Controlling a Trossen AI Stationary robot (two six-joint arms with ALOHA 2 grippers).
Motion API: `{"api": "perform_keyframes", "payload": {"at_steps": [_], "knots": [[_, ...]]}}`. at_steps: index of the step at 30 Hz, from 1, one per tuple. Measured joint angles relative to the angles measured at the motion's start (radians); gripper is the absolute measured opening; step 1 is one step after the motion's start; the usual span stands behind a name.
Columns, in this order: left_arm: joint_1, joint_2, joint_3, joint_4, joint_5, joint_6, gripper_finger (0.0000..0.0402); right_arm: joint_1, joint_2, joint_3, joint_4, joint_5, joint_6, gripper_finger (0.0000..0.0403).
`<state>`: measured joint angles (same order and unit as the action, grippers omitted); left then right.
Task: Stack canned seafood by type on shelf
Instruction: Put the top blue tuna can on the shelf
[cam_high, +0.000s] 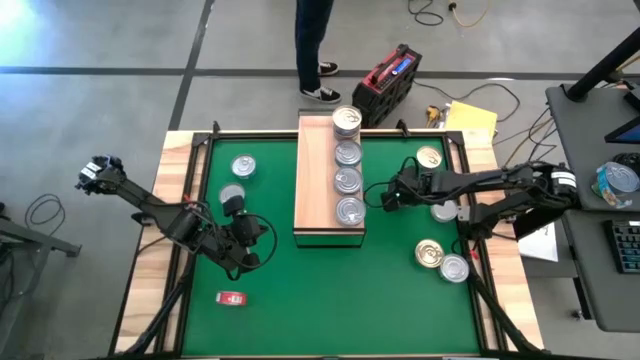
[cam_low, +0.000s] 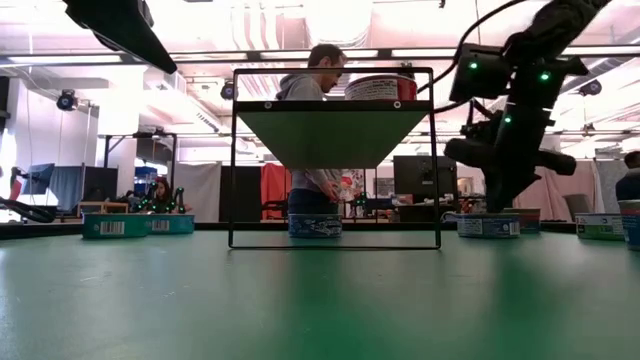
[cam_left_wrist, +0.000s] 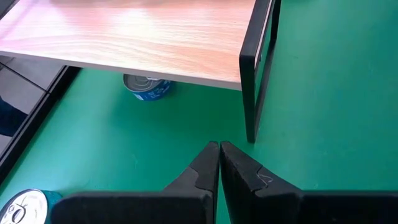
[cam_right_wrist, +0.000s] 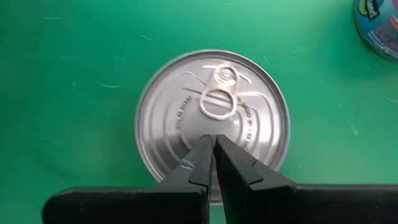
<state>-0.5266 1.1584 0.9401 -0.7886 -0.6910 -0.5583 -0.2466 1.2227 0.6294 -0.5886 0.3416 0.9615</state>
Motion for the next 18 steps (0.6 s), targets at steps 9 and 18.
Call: {"api": "perform_keyframes", "payload": {"at_steps": [9, 18], "knots": [[0.0, 0.0, 0.0, 0.002, 0.0, 0.019, 0.0, 0.0, -0.131, -0.212, 0.314, 0.018, -0.049, 0.0012], [0.0, 0.0, 0.0, 0.016, -0.001, 0.023, 0.0, 0.088, -0.138, -0.268, 0.337, -0.037, 0.054, 0.0012]]}}
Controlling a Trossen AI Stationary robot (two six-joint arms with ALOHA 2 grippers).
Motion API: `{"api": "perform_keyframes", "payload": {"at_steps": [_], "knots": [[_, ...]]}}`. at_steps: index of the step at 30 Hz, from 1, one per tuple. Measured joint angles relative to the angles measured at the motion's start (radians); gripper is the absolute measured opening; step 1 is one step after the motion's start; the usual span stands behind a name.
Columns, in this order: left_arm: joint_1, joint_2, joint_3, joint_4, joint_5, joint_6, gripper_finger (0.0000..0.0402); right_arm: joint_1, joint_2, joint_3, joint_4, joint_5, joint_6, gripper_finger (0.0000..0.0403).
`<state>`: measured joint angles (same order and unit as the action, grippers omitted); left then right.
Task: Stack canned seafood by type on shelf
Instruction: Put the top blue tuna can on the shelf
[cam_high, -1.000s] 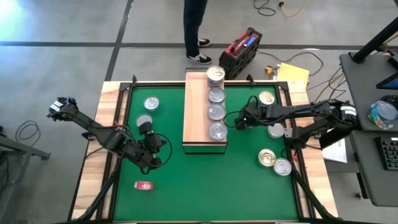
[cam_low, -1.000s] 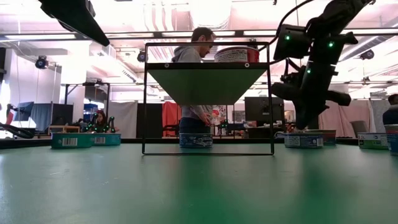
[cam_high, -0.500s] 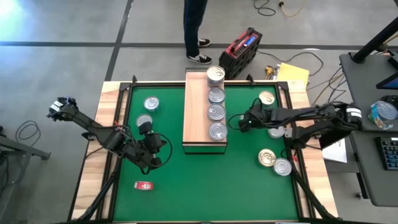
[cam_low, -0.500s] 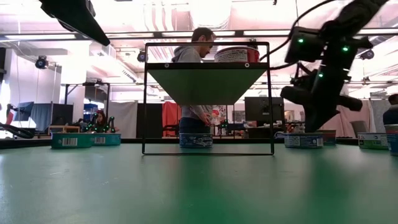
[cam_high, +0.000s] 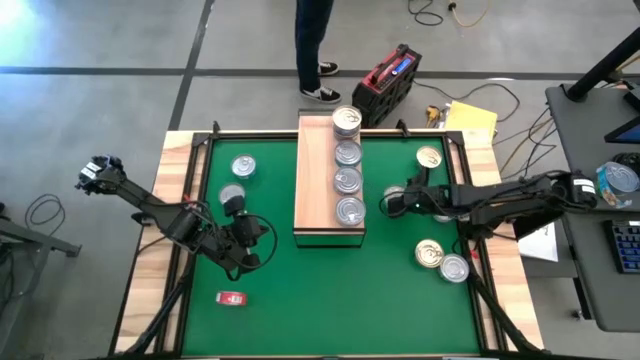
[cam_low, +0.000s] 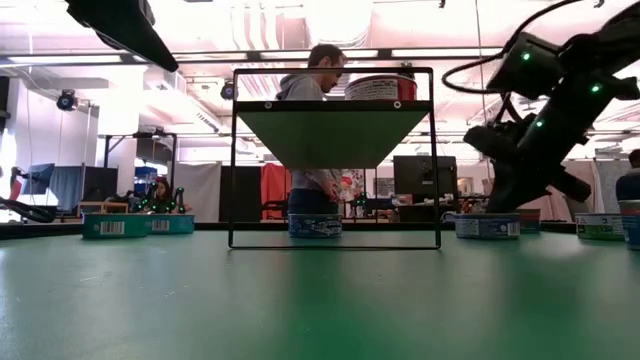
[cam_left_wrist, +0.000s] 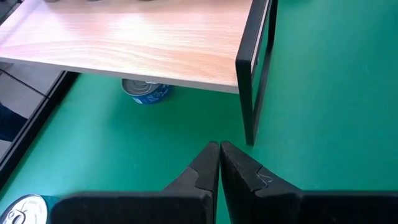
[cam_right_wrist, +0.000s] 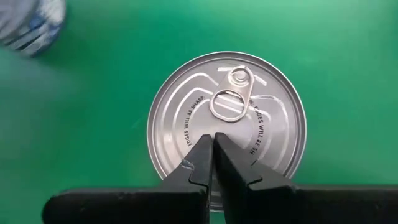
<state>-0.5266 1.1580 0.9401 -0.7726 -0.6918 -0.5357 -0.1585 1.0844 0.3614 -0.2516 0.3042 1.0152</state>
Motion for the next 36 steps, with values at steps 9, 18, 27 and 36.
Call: {"api": "perform_keyframes", "payload": {"at_steps": [9, 18, 27, 36], "knots": [[0.0, 0.0, 0.0, 0.014, 0.0, 0.004, 0.0, 0.126, 0.02, 0.076, -0.075, -0.078, 0.095, 0.0012], [0.0, 0.0, 0.0, 0.028, 0.0, 0.004, 0.0, 0.249, 0.109, 0.134, -0.137, -0.072, 0.192, 0.0012], [0.0, 0.0, 0.0, 0.031, 0.001, 0.004, 0.0, 0.408, 0.158, 0.196, -0.143, -0.108, 0.279, 0.0012], [0.0, 0.0, 0.0, 0.064, 0.002, 0.007, 0.0, 0.586, 0.27, 0.288, -0.143, -0.127, 0.305, 0.0012]]}}
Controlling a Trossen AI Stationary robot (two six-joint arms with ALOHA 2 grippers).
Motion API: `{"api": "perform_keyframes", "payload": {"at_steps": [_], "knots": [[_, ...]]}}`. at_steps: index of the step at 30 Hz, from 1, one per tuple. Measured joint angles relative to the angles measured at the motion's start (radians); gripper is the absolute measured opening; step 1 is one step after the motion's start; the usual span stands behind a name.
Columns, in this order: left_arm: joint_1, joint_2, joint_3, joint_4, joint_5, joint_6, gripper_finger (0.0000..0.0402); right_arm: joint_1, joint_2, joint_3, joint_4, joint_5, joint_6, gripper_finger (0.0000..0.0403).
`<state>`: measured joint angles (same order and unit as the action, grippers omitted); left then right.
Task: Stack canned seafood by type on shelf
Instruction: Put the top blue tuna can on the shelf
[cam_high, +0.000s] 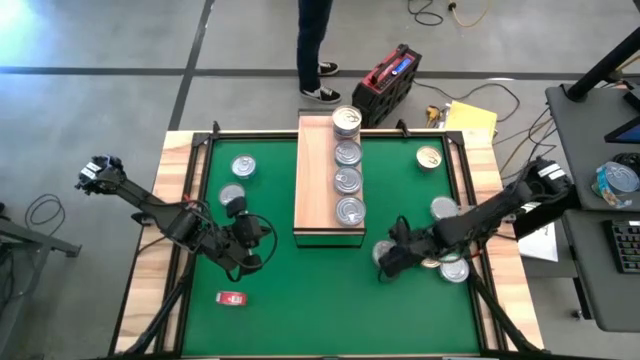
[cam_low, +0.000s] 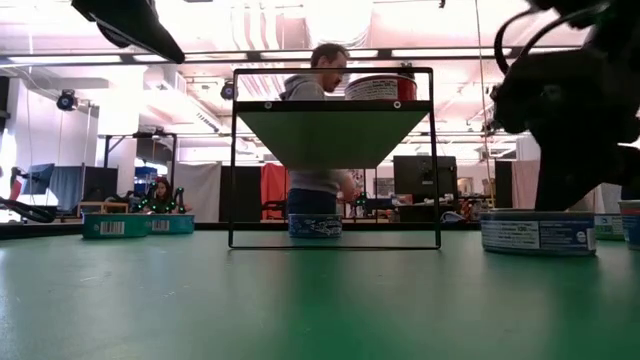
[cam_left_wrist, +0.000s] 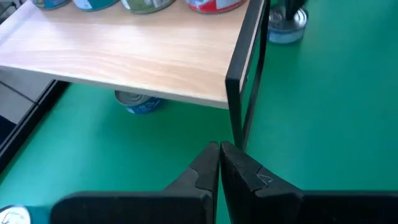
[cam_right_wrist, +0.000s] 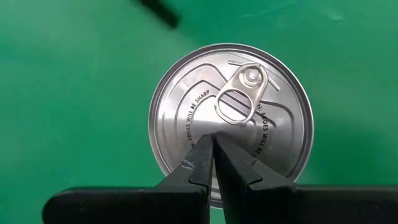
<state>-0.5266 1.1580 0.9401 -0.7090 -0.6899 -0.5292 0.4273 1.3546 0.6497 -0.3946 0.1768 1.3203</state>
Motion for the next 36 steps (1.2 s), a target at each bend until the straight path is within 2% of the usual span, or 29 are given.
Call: {"api": "perform_keyframes", "payload": {"at_steps": [3, 10, 16, 27, 36], "knots": [[0.0, 0.005, 0.0, 0.05, 0.008, 0.035, 0.0, 0.037, 0.072, 0.06, -0.001, 0.015, -0.028, 0.0012], [-0.012, 0.062, 0.0, 0.236, 0.105, 0.161, 0.0, 0.089, 0.251, 0.212, 0.003, 0.019, -0.081, 0.0012], [-0.056, 0.142, 0.0, 0.279, 0.106, 0.133, 0.0, 0.126, 0.343, 0.337, 0.004, 0.073, -0.125, 0.0012], [-0.149, 0.274, 0.0, 0.452, 0.103, 0.128, 0.0, 0.178, 0.373, 0.494, -0.04, 0.166, -0.218, 0.0012], [-0.166, 0.341, 0.0, 0.611, 0.095, 0.199, 0.0, 0.214, 0.325, 0.631, -0.381, 0.258, -0.207, 0.0012]]}}
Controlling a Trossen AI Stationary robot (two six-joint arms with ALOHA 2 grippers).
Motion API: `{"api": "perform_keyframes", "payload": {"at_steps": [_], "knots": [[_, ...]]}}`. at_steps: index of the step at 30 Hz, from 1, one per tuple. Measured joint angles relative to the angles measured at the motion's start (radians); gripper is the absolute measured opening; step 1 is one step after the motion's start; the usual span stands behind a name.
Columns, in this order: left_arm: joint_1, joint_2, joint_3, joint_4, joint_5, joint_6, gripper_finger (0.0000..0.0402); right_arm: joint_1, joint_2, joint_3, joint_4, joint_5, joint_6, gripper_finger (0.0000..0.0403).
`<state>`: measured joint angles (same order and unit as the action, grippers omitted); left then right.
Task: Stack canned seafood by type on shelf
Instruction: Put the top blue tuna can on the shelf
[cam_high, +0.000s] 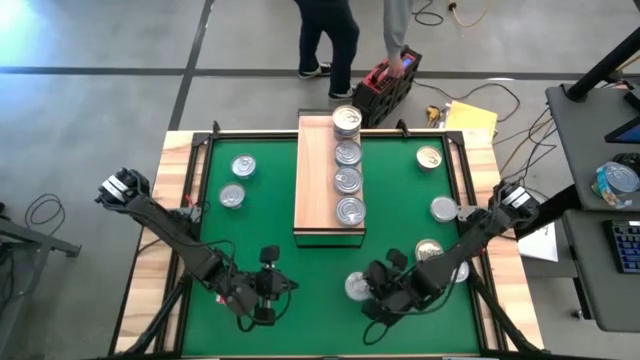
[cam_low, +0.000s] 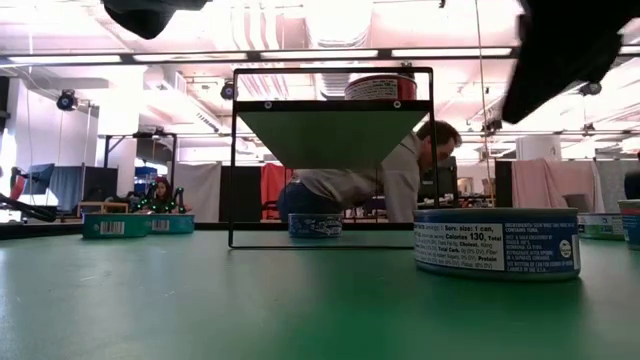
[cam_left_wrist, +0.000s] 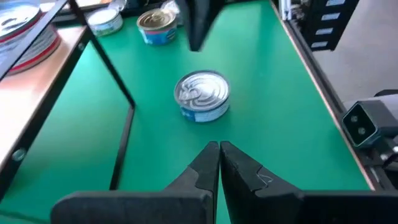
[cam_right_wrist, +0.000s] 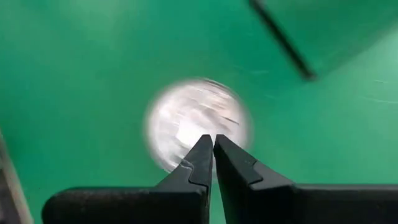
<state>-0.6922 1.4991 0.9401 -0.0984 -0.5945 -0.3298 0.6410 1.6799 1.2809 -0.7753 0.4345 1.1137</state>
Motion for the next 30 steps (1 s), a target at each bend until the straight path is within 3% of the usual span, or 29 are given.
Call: {"api": "perform_keyframes", "payload": {"at_steps": [4, 7, 12, 17, 23, 30], "knots": [[-0.004, 0.04, 0.014, 0.021, -0.025, -0.003, 0.0, 0.017, -0.024, -0.029, -0.188, 0.017, 0.096, 0.0012], [-0.009, 0.072, 0.05, 0.025, -0.033, -0.005, 0.0, 0.036, -0.03, -0.088, -0.208, 0.039, 0.152, 0.0012], [-0.014, 0.153, 0.146, -0.01, -0.035, 0.007, 0.0, 0.056, -0.029, -0.214, 0.004, 0.028, 0.162, 0.0012], [-0.016, 0.242, 0.265, -0.149, -0.035, 0.004, 0.0, 0.06, -0.029, -0.313, 0.229, 0.002, 0.12, 0.0012], [-0.016, 0.323, 0.369, -0.223, -0.042, 0.004, 0.0, 0.062, -0.029, -0.354, 0.369, 0.007, 0.07, 0.0012], [-0.015, 0.348, 0.385, -0.225, -0.052, -0.046, 0.0, 0.062, -0.028, -0.355, 0.428, 0.039, 0.004, 0.0012]]}}
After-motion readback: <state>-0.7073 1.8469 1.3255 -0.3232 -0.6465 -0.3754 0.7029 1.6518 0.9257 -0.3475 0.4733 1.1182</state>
